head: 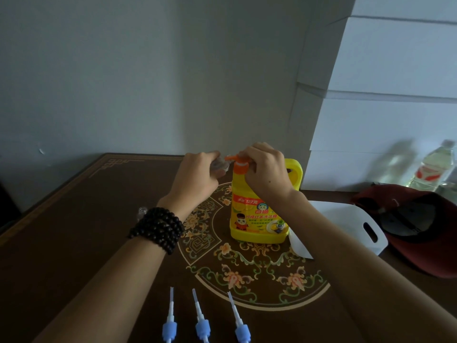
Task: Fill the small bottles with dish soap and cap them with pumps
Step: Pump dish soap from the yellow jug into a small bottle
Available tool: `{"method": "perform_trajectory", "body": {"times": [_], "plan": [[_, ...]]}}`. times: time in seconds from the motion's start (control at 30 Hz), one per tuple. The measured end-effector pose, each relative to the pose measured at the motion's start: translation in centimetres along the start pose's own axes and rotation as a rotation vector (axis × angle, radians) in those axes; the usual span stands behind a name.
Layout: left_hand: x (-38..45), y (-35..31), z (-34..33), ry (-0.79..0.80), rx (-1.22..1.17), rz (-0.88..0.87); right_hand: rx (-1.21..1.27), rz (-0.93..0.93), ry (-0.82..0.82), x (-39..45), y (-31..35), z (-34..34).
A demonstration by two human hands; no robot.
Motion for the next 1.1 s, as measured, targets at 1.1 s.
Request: {"method": "perform_trajectory", "body": {"times": [1.1], "plan": [[0.5, -0.6, 0.7, -0.061, -0.013, -0.012, -0.008, -0.018, -0.037, 0.3, 0.1, 0.5]]}}
Point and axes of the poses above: each hand's wrist, its own x-axis towards the middle knuckle, its own z-axis out of the back of the hand, y = z × x, the point moved 5 cm from there along x, towards the middle knuckle, and after that the axes turned 1 degree about -z, right-handed, at the moved point
